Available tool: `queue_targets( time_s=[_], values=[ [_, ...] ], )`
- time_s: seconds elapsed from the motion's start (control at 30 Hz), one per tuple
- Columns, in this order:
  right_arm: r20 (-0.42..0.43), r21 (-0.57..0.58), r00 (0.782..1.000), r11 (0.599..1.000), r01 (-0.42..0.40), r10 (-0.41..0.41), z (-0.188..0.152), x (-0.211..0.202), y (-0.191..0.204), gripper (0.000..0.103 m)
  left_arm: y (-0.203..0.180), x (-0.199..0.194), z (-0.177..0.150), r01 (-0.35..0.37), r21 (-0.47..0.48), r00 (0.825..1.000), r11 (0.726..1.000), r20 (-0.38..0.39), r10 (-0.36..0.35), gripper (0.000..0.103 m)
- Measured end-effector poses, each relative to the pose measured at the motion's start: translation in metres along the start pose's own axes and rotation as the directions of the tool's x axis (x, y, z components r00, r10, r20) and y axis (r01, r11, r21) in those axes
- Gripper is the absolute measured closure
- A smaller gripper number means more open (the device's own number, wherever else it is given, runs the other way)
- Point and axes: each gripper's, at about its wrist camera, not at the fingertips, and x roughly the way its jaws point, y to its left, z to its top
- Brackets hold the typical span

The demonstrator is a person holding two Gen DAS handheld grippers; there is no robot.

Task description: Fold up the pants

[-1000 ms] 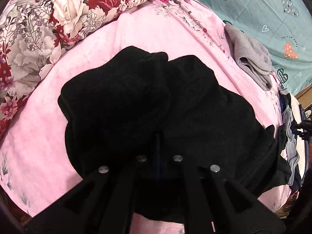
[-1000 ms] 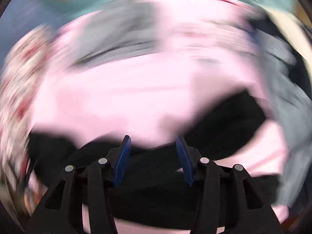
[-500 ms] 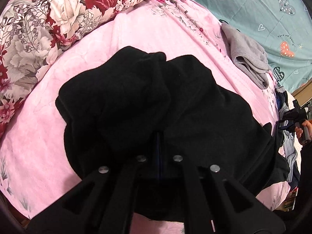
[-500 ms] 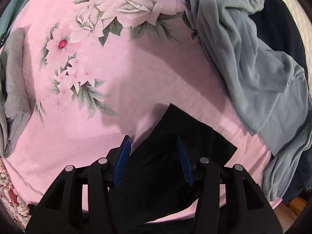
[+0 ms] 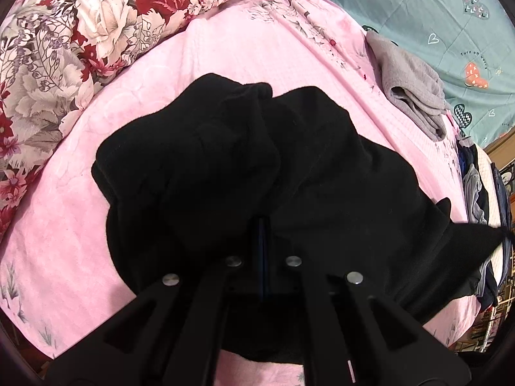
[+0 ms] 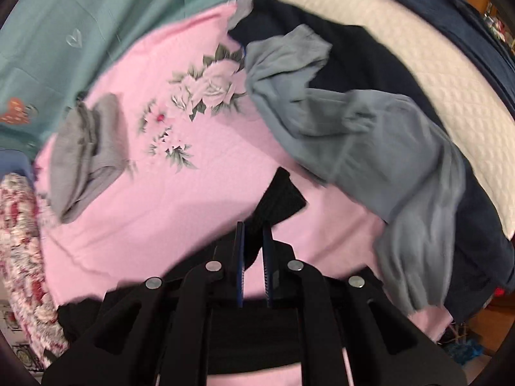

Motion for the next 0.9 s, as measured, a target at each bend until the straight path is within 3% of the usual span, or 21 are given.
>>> queue_targets(
  time_s=[0.13,0.23,0.37,0.5,0.57,0.8,0.9],
  values=[
    [0.048,0.048,0.999,0.999,-0.018,0.016,-0.058,-0.026,-0.04,0.094,0.0,0.0,0.001,0.0,0.003,1.0,1.0,-0.018,0.0,0.1],
    [-0.023,0.113,0.999,0.993,-0.027,0.03,-0.108,0.018,-0.083,0.094,-0.003,0.001,0.003,-0.02,0.006,0.999,1.0,-0.035,0.02,0.1],
    [-0.063,0.075,0.998,0.997,-0.022,0.027,-0.13,0.057,-0.098,0.088,-0.01,0.001,0.004,-0.067,0.027,0.997,0.997,-0.044,0.068,0.1],
    [0.026,0.069,1.0,0.998,0.007,-0.009,-0.131,0.024,-0.112,0.056,-0.015,0.0,-0.001,-0.103,0.027,0.994,0.994,-0.018,0.104,0.1],
    [0.028,0.092,1.0,0.996,-0.002,-0.001,-0.126,0.017,-0.123,0.055,-0.016,0.0,-0.002,-0.113,0.021,0.994,0.993,-0.013,0.113,0.1],
    [-0.086,0.17,0.985,0.976,-0.136,0.152,-0.115,0.051,-0.134,0.055,-0.013,0.0,-0.001,-0.107,0.013,0.994,0.994,-0.02,0.107,0.1],
    [-0.064,0.186,0.98,0.967,-0.172,0.186,-0.111,0.055,-0.137,0.055,-0.011,0.0,0.0,-0.097,0.0,0.995,0.995,-0.027,0.097,0.1]
  ],
)
